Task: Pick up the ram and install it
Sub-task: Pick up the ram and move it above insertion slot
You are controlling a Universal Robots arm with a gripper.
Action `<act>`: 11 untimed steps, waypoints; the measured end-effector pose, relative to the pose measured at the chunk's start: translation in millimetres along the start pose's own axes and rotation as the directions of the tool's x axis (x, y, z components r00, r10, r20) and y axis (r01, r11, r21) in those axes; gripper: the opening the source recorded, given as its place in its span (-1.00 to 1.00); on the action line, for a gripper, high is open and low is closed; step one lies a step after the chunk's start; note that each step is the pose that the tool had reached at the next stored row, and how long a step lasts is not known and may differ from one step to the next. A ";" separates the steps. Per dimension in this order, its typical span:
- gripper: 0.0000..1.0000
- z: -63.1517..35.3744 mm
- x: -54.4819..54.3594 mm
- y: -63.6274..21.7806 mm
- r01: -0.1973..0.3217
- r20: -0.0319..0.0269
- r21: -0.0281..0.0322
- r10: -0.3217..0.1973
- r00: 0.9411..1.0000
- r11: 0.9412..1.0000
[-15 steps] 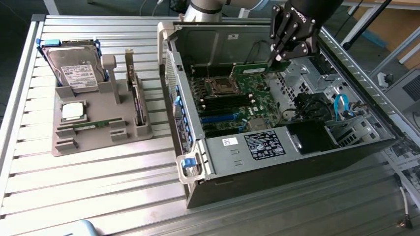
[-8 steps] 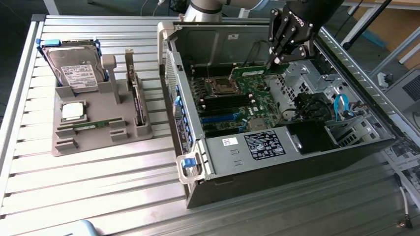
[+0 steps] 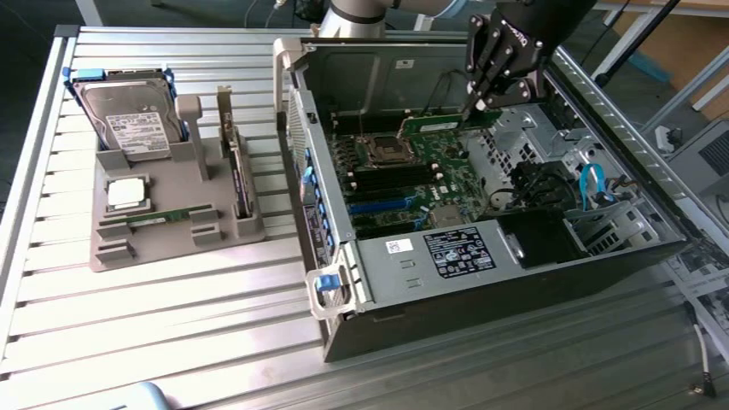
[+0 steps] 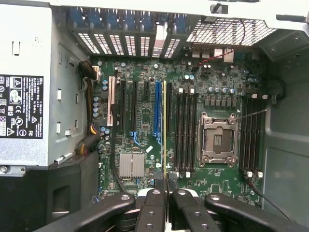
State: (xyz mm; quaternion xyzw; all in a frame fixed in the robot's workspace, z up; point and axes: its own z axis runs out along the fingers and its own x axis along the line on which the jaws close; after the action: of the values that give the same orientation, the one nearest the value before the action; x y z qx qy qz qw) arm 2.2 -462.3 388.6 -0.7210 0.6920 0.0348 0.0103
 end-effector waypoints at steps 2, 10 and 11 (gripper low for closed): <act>-0.76 0.3 -1.3 0.0 0.000 0.000 0.000 0.000 1.000 1.000; -0.76 2.6 -13.9 -0.6 0.000 0.000 0.000 0.000 1.000 1.000; -0.76 2.9 -15.6 -0.7 0.000 0.000 0.000 0.000 1.000 1.000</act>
State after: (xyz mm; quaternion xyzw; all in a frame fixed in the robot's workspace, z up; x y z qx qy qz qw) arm 2.1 -446.5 386.7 -0.7209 0.6920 0.0348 0.0102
